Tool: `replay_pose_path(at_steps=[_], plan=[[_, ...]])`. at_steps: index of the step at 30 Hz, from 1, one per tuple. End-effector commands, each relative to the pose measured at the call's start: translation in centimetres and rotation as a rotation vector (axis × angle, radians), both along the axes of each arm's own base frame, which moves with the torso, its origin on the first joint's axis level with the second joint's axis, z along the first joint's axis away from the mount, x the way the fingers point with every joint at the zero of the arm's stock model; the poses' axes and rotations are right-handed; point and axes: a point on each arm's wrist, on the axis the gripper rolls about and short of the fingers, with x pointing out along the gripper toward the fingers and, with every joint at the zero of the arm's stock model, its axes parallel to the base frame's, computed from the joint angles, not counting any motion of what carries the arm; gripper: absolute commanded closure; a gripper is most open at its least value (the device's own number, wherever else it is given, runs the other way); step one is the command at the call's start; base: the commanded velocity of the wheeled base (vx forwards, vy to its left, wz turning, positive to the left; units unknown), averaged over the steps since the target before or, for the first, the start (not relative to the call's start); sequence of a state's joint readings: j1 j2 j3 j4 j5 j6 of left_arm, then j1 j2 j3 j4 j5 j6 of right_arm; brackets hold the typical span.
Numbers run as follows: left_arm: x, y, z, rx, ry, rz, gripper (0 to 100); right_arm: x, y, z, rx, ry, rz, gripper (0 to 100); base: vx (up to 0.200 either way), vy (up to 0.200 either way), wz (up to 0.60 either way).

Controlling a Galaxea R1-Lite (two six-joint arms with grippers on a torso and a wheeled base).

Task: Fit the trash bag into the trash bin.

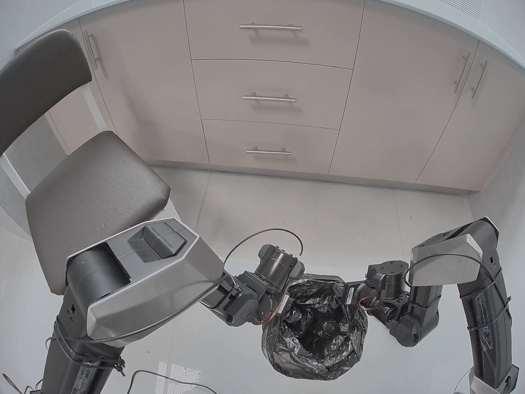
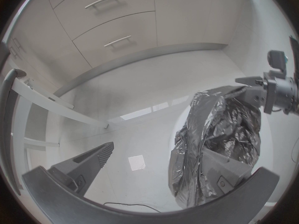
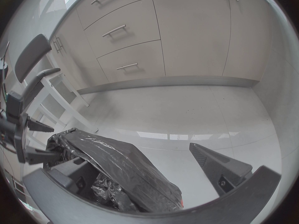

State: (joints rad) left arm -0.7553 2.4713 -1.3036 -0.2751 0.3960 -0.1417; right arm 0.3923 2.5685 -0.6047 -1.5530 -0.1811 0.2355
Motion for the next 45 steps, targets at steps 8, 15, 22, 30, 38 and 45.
replay_pose_path(at_steps=[8,15,22,30,38,45], plan=[[2.6,-0.3,-1.0,0.049,-0.01,0.064,0,1.2,0.0,-0.4,0.024,-0.04,-0.02,0,0.0,0.0,0.0],[5.2,-0.1,-2.0,0.044,-0.027,0.093,0,2.2,-0.3,-0.6,0.034,-0.046,-0.063,0,0.0,0.0,0.0],[5.2,0.0,-2.8,0.061,-0.008,0.094,0,2.2,-0.5,-1.1,0.028,-0.032,-0.067,0,0.0,0.0,0.0],[5.3,0.2,-2.8,0.059,0.002,0.094,0,2.5,-1.0,-1.6,0.018,-0.004,-0.085,0,0.0,0.0,0.0],[5.4,0.5,-2.7,0.064,0.05,0.107,0,2.7,-1.6,-1.6,0.022,0.016,-0.108,0,0.0,0.0,0.0],[5.5,0.8,-2.8,0.037,0.098,0.091,0,2.7,-1.9,-1.4,0.039,0.044,-0.128,0,0.0,0.0,0.0]])
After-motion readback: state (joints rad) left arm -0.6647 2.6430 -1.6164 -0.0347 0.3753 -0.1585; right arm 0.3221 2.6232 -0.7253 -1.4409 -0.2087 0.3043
